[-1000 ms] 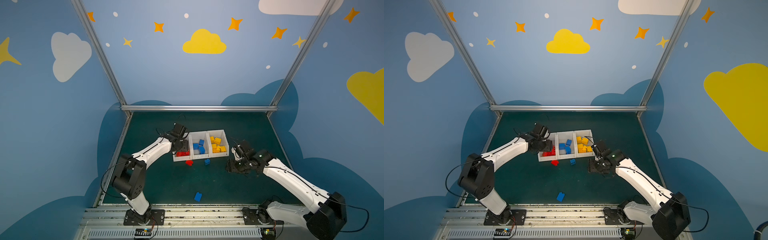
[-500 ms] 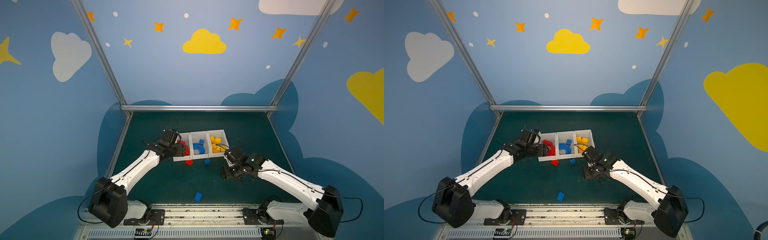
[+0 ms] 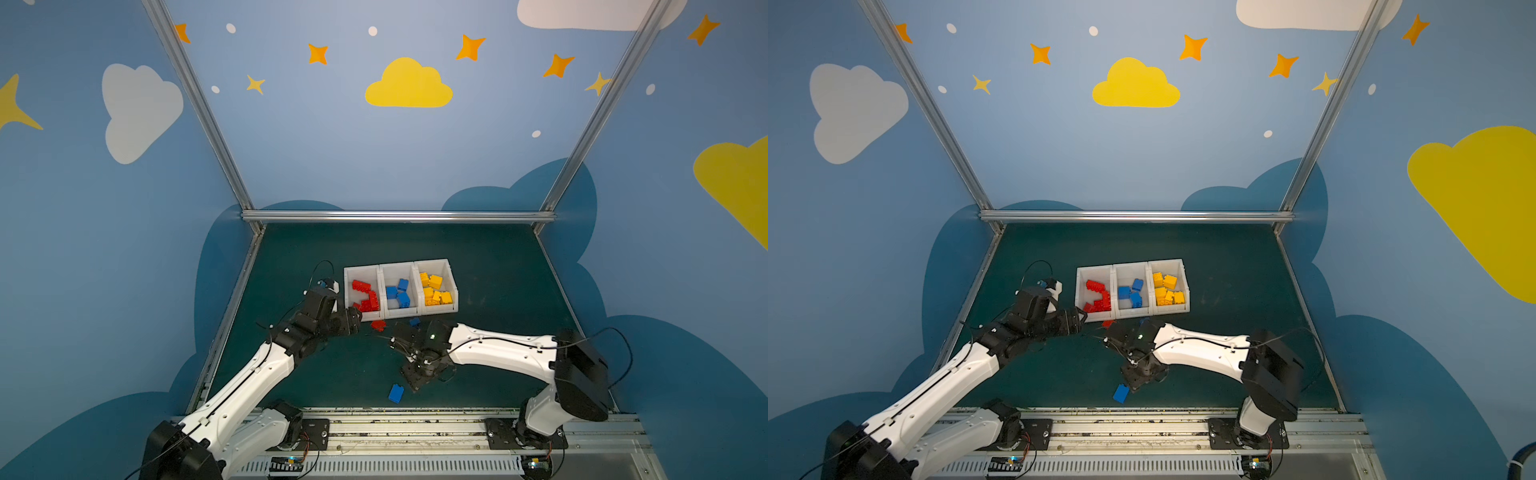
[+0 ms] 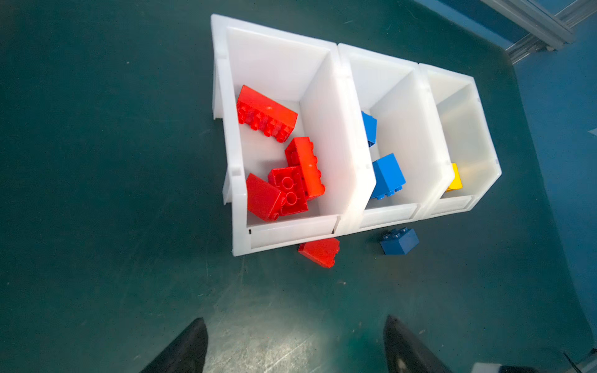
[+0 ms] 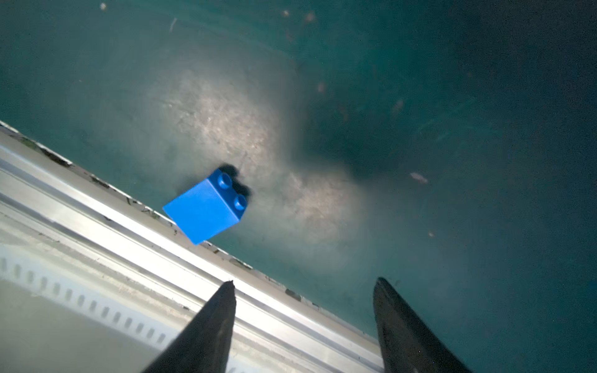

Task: Sort the legos into containers by color
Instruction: 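Retract the left arm while the right gripper grasps the blue brick near the front edge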

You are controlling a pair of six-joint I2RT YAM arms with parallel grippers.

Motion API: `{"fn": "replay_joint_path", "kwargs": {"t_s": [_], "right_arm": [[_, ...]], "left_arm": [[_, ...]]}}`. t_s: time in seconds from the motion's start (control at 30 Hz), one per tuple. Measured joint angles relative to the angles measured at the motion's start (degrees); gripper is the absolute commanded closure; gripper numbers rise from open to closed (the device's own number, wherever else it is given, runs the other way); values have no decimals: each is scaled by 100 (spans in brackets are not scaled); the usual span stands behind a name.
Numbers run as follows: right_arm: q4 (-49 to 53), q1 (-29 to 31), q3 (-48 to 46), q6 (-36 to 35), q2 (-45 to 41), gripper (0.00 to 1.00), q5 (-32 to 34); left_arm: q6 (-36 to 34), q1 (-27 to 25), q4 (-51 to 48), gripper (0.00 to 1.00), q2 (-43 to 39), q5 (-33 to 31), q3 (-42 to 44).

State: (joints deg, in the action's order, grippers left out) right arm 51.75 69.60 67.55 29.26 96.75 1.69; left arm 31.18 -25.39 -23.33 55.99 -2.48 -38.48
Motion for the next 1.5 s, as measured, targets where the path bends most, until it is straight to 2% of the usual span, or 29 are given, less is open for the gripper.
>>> {"fn": "replay_joint_path", "kwargs": {"t_s": [0.17, 0.4, 0.67, 1.3, 1.37, 1.43, 1.5], "right_arm": [[109, 348, 542, -317, 748, 32, 63], [173, 658, 811, -601, 1134, 33, -48], [229, 634, 973, -748, 1303, 35, -85], [46, 157, 933, -627, 1456, 50, -125], [35, 122, 905, -592, 1458, 50, -127], [35, 96, 898, -562, 1464, 44, -129], [35, 94, 898, -553, 1486, 43, -116]], "left_arm": [[103, 15, -72, 13, -374, -164, 223], [256, 20, -111, 12, -822, -457, 306], [356, 46, -214, 11, -994, -678, 459], [378, 179, -227, 11, -905, -761, 459], [376, 190, -227, 11, -896, -758, 459], [376, 210, -223, 11, -866, -758, 459], [376, 221, -221, 11, -828, -758, 459]]}}
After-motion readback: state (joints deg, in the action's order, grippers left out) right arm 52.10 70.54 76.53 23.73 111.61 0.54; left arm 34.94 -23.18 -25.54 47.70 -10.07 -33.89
